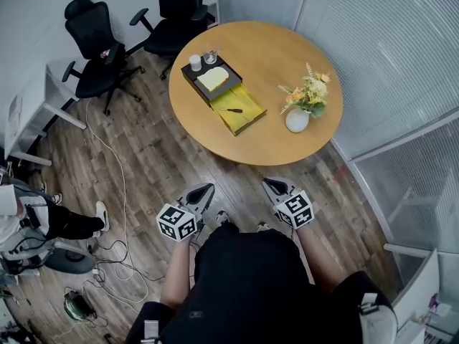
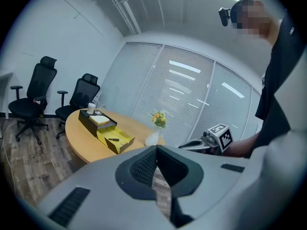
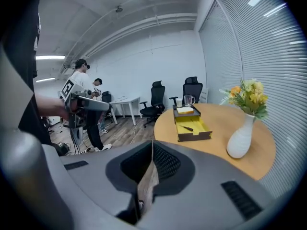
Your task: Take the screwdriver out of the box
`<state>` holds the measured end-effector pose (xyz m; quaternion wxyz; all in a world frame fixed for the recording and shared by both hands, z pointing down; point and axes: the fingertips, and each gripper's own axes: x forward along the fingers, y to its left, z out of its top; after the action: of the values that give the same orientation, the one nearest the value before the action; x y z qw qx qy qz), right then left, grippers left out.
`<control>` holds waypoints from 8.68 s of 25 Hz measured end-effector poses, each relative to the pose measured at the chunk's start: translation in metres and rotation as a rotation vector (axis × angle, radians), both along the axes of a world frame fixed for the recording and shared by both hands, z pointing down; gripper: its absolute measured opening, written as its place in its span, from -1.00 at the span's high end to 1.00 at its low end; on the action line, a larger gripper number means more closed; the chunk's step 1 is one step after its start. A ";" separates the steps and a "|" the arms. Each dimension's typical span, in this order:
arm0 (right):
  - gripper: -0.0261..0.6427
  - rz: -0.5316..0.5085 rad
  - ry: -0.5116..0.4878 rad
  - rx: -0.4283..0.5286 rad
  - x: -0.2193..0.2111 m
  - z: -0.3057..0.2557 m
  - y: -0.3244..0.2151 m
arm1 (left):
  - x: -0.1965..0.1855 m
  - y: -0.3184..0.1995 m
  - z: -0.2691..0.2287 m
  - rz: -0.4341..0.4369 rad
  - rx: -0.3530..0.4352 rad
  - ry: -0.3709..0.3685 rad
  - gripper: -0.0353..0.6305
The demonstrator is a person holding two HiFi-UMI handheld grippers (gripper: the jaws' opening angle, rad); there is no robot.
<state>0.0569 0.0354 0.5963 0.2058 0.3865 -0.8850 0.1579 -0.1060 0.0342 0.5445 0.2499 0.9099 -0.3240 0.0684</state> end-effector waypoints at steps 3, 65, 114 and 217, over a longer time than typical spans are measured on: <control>0.90 0.022 0.002 0.000 -0.012 0.002 -0.007 | -0.012 -0.011 0.002 0.017 -0.006 0.011 0.88; 0.90 -0.214 0.035 -0.087 -0.012 0.058 -0.238 | 0.033 -0.232 0.014 -0.065 -0.081 -0.003 0.88; 0.71 -0.486 0.556 -0.232 -0.055 0.195 -0.346 | 0.004 -0.312 0.055 0.009 -0.199 0.046 0.88; 0.74 -0.253 -0.084 0.019 0.010 0.015 -0.216 | 0.132 -0.189 0.038 0.108 -0.111 -0.035 0.88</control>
<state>0.0671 -0.1805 0.6110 0.1834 0.2666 -0.9360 0.1384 0.0263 -0.1549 0.5825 0.2903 0.9094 -0.2745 0.1158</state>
